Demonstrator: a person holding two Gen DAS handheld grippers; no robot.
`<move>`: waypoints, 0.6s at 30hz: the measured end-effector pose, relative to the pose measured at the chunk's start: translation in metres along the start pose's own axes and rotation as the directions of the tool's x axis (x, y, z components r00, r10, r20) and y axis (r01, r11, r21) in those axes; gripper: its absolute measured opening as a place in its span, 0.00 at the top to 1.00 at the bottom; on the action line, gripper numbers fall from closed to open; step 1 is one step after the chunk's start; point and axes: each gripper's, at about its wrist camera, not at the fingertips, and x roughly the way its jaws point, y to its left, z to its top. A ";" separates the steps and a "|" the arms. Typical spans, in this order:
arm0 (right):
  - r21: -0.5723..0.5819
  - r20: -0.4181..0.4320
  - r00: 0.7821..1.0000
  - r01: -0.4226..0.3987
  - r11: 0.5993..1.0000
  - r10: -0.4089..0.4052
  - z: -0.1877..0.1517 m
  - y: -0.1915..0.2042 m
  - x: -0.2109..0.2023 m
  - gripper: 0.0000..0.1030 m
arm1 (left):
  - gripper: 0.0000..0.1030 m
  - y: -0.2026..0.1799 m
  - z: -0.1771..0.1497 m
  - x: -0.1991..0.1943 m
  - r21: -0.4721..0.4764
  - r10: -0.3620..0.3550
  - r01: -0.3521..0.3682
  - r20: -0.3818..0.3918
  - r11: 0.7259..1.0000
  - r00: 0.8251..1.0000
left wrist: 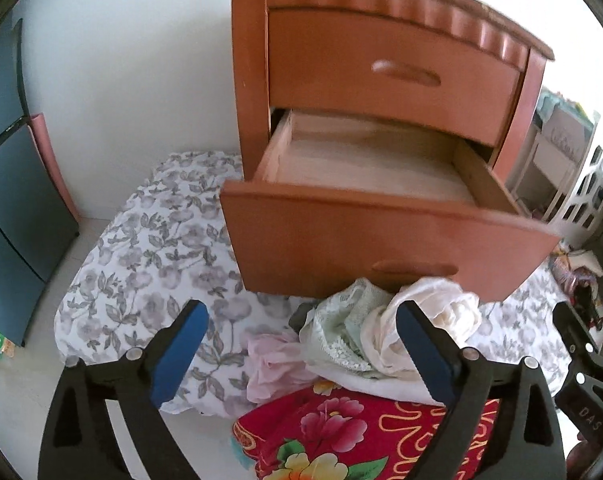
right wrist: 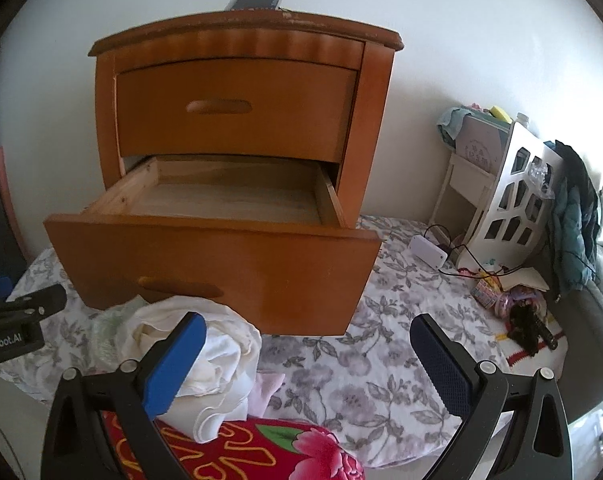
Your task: Take underwear out of drawer
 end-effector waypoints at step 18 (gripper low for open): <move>-0.007 0.045 0.999 -0.023 1.000 0.023 0.021 0.010 -0.044 0.00 | 0.07 -0.003 0.004 -0.032 0.032 -0.032 0.030 0.055 0.999 0.998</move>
